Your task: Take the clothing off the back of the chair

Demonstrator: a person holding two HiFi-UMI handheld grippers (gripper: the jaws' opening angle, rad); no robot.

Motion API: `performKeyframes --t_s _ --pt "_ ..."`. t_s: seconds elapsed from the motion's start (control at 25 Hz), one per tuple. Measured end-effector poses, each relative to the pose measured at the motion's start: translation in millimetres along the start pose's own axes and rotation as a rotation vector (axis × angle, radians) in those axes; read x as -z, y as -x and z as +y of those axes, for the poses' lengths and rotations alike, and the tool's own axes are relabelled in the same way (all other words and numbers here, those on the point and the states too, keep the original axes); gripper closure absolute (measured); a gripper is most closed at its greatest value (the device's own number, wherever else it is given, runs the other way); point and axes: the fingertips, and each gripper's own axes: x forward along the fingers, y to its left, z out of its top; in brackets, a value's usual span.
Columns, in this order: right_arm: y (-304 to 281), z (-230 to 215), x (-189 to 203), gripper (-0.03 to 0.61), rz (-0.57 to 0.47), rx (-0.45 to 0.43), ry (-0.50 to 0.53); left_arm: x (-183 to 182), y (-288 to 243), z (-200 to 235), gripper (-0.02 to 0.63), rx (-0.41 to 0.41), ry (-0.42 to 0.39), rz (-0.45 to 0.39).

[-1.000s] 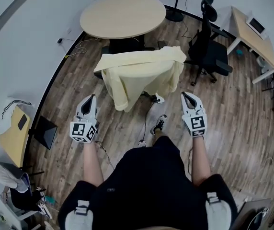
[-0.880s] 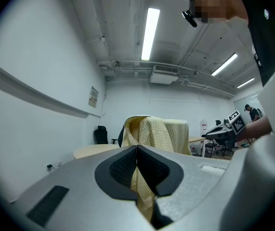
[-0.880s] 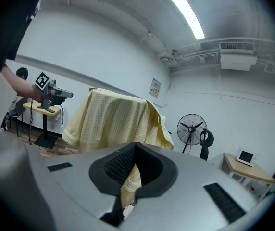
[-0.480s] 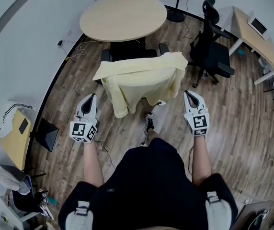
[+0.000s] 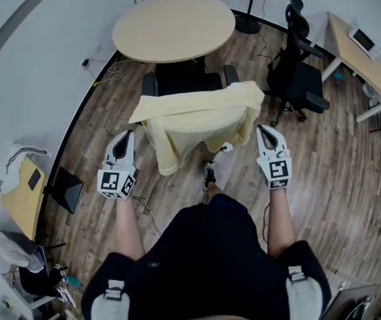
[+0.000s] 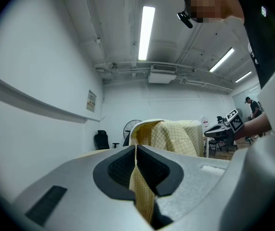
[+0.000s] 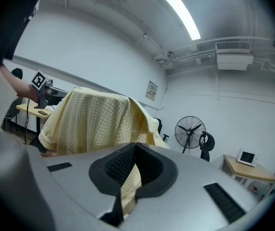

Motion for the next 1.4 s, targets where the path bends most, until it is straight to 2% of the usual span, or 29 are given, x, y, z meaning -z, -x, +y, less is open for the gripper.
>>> performKeyframes --t_s 0.12,0.28,0.48,0.64,0.92,1.12,1.4 --pt "-7.4 -4.6 -7.8 0.583 -0.037 0.006 0.011 -3.0 -5.7 6.1 0.611 -0.017 -0.011 -0.009" --pt "-16.1 -11.8 -9.0 0.577 -0.024 0.025 0.014 -5.3 -14.4 13.6 0.590 -0.031 -0.018 -0.011" --pt "-23.6 -21.8 -15.2 0.531 -0.034 0.046 0.019 -7.7 -22.3 15.4 0.560 -0.040 -0.039 -0.015" --pt "-30.1 -26.7 -17.5 0.508 -0.059 0.048 0.018 -12.7 -28.1 13.4 0.524 -0.031 -0.049 -0.036" --pt "-43.3 -23.2 -28.2 0.497 -0.090 0.042 0.029 -24.7 -31.3 11.1 0.509 0.004 -0.088 -0.069" --pt "-47.7 -23.1 -32.6 0.502 -0.116 0.042 0.025 -31.3 -38.0 2.1 0.508 0.041 -0.133 -0.074" --pt "-45.9 -25.6 -41.1 0.552 -0.146 0.048 0.034 -40.4 -44.7 -4.1 0.509 0.061 -0.154 -0.085"
